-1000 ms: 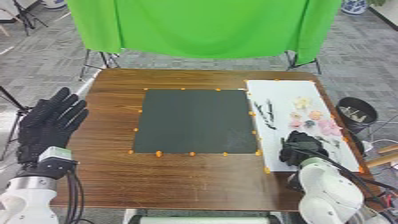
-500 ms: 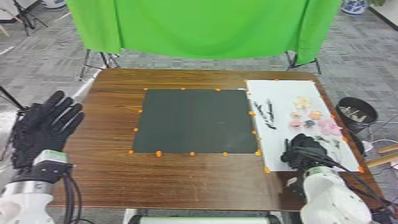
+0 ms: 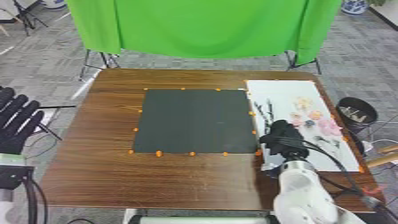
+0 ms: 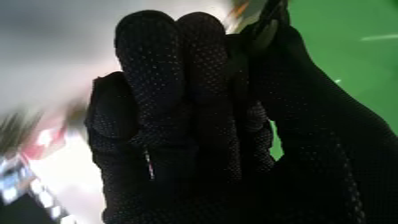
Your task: Arrange flowers
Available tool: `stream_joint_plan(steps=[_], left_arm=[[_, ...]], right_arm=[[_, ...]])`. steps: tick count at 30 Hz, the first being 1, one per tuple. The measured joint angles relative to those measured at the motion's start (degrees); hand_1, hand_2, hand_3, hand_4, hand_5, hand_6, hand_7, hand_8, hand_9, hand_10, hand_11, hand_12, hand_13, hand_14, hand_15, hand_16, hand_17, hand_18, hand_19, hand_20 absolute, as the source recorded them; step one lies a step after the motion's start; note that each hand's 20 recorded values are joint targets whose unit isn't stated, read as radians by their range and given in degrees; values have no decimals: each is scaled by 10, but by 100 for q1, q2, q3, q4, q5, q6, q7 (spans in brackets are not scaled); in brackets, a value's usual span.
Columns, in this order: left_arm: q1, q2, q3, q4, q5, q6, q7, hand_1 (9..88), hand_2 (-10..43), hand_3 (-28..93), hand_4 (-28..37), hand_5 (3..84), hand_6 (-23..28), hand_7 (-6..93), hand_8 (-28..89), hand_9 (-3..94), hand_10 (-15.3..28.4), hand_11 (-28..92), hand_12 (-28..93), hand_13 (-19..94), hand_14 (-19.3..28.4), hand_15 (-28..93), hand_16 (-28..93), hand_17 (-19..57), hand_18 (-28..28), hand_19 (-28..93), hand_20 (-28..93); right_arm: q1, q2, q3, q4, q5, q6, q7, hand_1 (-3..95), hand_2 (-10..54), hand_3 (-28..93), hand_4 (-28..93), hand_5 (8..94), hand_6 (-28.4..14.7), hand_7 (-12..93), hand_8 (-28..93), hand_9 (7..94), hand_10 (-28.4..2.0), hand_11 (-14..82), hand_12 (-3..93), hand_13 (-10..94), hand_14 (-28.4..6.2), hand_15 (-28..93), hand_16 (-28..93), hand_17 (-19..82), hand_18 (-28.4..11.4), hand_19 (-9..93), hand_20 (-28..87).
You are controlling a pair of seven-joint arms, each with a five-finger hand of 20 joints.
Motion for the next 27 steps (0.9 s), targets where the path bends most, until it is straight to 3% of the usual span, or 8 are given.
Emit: stream_joint_plan(steps=[3,8,17,22,27], left_arm=[[24,7,159,37,-42,7,65,275,130,696,-283,432,90,104,-77,369,159,164,114,265,159,324,-61,-44,141,349,74],[-212,20,442,104,-125,35,64,259,170,617,-283,432,91,105,-76,369,160,163,116,266,162,323,-60,-44,141,348,76],[-502,217,597,144,-162,116,61,256,169,622,-283,434,94,106,-74,370,162,161,117,268,164,326,-61,-43,141,346,76],[-539,357,636,141,5,398,59,248,157,663,-283,434,95,109,-74,370,162,163,118,267,162,322,-60,-43,141,346,77],[-685,472,752,142,294,460,-83,261,137,695,-283,435,94,111,-75,371,161,166,118,268,161,324,-59,-43,141,347,77]], right_arm=[[742,-230,-695,382,379,-2,76,505,-95,805,-74,617,-6,707,157,921,-70,143,500,876,-43,312,504,486,-227,832,332],[1841,-898,-1586,866,589,-8,760,502,-95,809,-70,620,-12,702,158,925,-73,150,494,881,-48,317,494,493,-237,842,325],[3150,-1909,-2559,1323,1070,-274,974,487,-95,824,-66,626,-10,706,138,930,-77,160,489,889,-52,328,483,500,-244,860,305],[3611,-2243,-3009,1717,1065,-691,906,474,-95,830,-65,628,-2,718,118,933,-75,176,497,896,-55,336,478,504,-247,870,298],[3679,-2645,-3133,2177,1058,-1066,985,463,-95,836,-63,625,3,729,113,934,-74,180,501,898,-57,342,472,508,-248,879,291]])
